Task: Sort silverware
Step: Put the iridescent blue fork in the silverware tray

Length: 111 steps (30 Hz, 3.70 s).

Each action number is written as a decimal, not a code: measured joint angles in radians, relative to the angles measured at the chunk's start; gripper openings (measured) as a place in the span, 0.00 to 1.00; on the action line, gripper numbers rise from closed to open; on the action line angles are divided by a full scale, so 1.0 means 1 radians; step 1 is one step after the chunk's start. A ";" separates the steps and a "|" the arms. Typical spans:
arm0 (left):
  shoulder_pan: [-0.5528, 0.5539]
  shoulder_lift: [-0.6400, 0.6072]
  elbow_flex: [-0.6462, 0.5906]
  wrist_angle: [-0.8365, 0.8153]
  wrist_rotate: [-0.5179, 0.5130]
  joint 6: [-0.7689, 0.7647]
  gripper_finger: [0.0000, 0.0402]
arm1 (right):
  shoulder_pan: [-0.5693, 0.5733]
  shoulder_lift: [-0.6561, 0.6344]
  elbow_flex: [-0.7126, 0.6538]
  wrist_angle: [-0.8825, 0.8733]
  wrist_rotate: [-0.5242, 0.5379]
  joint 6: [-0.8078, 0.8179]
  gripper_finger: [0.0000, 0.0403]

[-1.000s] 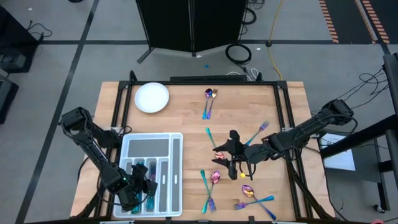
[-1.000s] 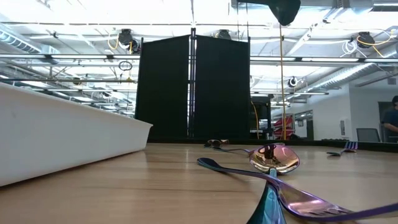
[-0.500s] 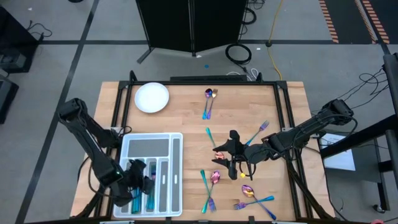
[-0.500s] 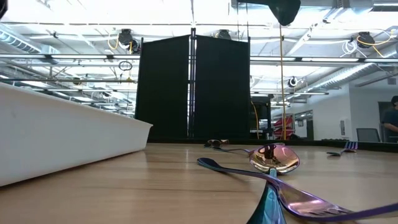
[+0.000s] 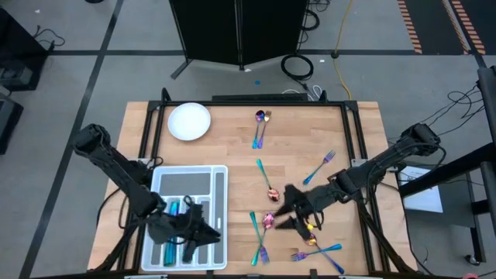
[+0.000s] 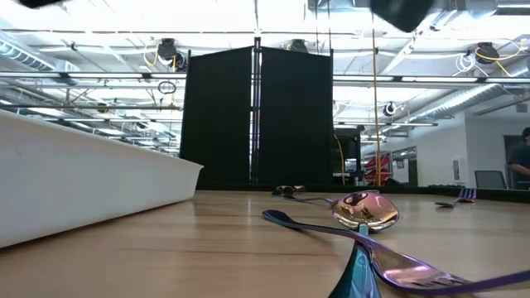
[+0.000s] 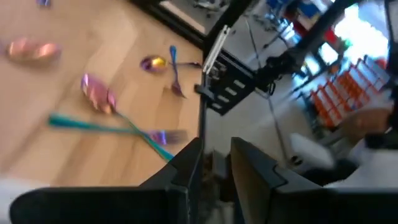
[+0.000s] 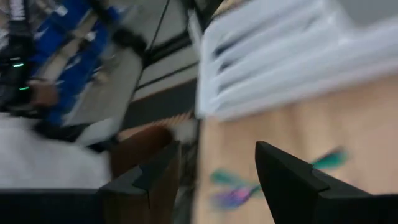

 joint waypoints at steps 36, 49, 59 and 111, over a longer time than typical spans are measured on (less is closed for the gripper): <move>0.284 0.207 0.210 0.014 0.239 0.734 0.21 | 0.387 0.407 0.004 -0.319 -0.069 0.140 0.49; 0.302 0.207 0.210 0.003 0.239 0.737 0.21 | 0.411 0.432 0.002 -0.330 0.014 0.141 0.22; 0.302 0.207 0.210 -0.004 0.239 0.736 0.21 | 0.425 0.415 -0.003 -0.283 0.084 0.140 0.02; 0.403 0.334 0.210 0.443 -0.123 0.576 0.21 | 0.192 0.193 0.001 0.308 1.252 -0.480 0.00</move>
